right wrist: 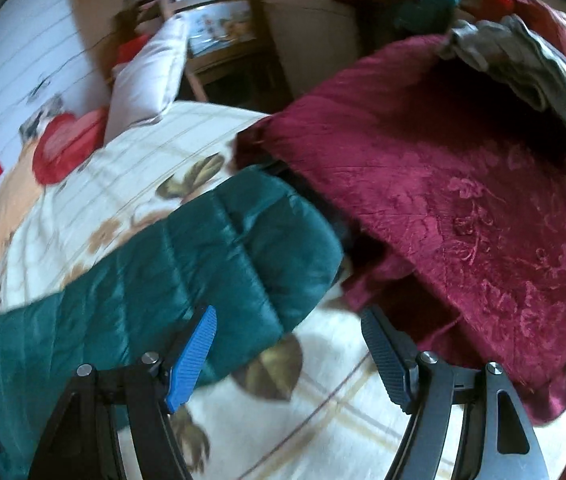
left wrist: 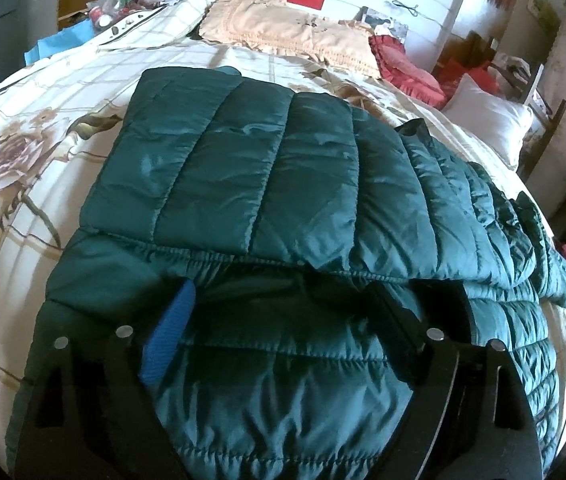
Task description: Fold large clothes
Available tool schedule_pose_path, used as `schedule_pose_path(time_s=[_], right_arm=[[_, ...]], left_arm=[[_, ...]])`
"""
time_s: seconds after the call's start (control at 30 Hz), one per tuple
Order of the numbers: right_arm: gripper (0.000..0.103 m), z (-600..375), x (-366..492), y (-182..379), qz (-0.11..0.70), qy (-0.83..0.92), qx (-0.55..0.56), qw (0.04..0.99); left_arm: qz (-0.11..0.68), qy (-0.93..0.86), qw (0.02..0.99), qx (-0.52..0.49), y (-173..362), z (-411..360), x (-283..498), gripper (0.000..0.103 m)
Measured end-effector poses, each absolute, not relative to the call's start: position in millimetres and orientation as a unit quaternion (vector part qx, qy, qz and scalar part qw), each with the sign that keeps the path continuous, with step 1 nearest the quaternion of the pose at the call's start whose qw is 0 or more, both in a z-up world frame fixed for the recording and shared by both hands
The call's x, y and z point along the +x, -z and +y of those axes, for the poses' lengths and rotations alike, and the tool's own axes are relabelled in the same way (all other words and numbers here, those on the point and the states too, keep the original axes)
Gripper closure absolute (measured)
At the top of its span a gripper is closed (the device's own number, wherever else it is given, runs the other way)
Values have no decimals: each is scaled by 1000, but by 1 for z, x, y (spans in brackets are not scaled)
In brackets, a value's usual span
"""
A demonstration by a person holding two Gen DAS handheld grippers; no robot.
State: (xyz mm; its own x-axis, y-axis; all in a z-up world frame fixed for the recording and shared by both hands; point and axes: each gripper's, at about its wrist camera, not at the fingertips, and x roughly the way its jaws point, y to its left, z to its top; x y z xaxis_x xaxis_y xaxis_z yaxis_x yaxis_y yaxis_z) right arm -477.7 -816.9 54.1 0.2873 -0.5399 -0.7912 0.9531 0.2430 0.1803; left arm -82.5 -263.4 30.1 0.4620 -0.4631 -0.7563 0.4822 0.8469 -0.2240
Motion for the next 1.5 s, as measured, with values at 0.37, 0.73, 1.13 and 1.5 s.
schedule_pose_path(time_s=[0.37, 0.73, 1.13, 1.5], right_arm=[[54, -846, -468, -44, 289, 509, 344, 734], [87, -820, -476, -95, 228, 446, 338, 797], [89, -724, -416, -174, 231, 308, 261, 885], [91, -636, -326, -181, 268, 184, 239, 915]], left_arm=[[439, 288, 851, -3, -30, -261, -80, 13], [439, 287, 851, -2, -31, -260, -80, 13], [441, 264, 857, 43, -44, -267, -91, 13], [423, 260, 867, 50, -65, -254, -97, 13]])
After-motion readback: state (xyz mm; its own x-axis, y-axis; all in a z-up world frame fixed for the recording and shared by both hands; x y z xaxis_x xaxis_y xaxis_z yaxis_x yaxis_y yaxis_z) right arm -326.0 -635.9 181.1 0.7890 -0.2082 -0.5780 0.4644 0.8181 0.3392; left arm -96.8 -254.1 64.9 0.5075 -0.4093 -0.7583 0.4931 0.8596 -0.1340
